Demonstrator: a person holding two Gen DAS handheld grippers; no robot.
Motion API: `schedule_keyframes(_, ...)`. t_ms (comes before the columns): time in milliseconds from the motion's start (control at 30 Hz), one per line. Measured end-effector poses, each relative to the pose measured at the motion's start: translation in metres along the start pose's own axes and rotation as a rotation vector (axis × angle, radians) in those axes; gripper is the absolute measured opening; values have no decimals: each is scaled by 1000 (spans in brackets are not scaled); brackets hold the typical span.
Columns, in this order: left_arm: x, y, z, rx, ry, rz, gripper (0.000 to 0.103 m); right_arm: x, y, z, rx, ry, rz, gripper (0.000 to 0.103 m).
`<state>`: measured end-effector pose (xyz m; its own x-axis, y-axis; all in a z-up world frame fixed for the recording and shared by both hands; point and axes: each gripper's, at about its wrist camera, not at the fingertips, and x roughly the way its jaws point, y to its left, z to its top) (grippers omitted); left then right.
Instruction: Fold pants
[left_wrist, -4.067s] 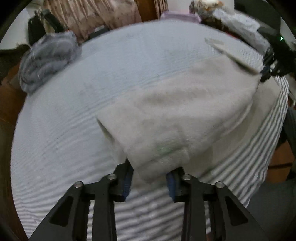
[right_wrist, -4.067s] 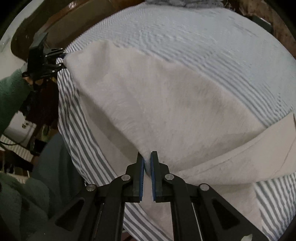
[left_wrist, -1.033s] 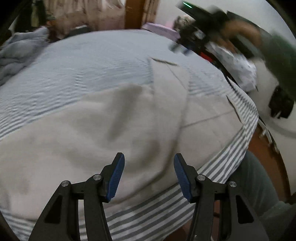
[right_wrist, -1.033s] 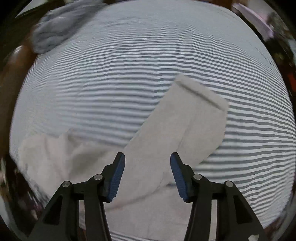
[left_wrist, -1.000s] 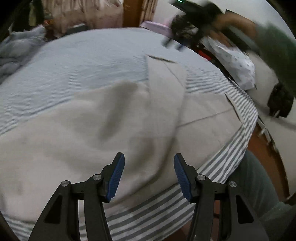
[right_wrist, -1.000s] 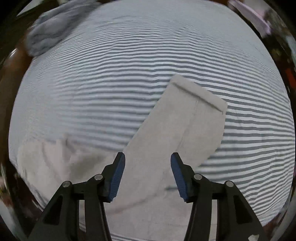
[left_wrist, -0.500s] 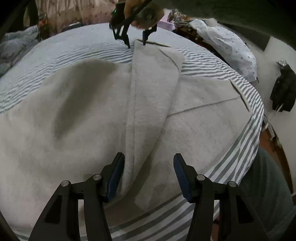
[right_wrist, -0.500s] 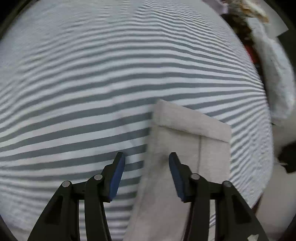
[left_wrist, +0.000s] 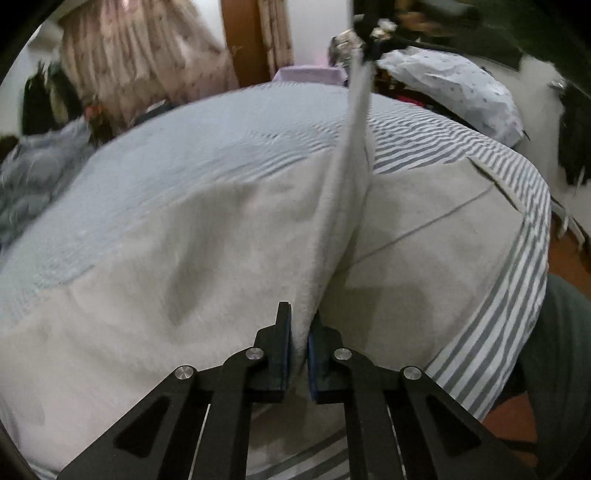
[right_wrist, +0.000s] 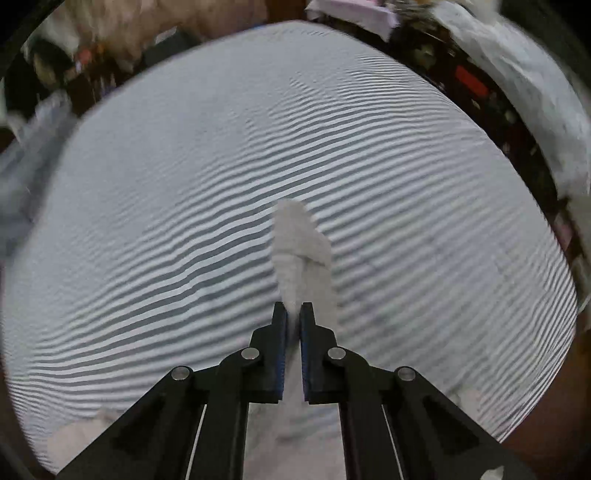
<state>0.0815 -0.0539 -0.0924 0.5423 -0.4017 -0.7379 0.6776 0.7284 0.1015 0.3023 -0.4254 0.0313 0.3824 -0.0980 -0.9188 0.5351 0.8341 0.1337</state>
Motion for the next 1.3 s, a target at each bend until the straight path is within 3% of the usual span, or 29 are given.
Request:
schedule_keyframes(167,-9,-11,-7,180,-8,3,8,-42,-108,-72,133,-20,66,5)
schedule_keyframes(267,0,-23,-17,267,43,6,8,-19,-162,-123,230,45,74,5)
schedule_keyframes(400,9,-30,-30,307,90,14,8,34,-209,-182,364,159,90,5)
schedule_keyframes(533,-1,-27,-27,282,80,-2,8,37,-217,-196,347,117,104,5)
schedule_keyframes(733,-24,-22,-21,283,51,-21,8,-25,-205,-212,263,-6,104,5)
schedule_keyframes(833,-24,-22,-30,295,75,-34,8,-28,-212,-233,253,24,85,5)
schedule_keyframes(933,-18,-23,-38,287,104,-43,8,-6,-223,-248,284,105,47,5)
schedule_keyframes(1033,-19,-29,-42,317,111,-23,8,20,-234,-265,300,164,-58,2)
schedule_keyframes(1133,-21,-29,-45,324,116,-30,9,31,-248,-277,353,194,-35,2)
schedule_keyframes(1300,-21,-28,-45,320,111,-31,9,-1,-242,-276,304,107,-68,8)
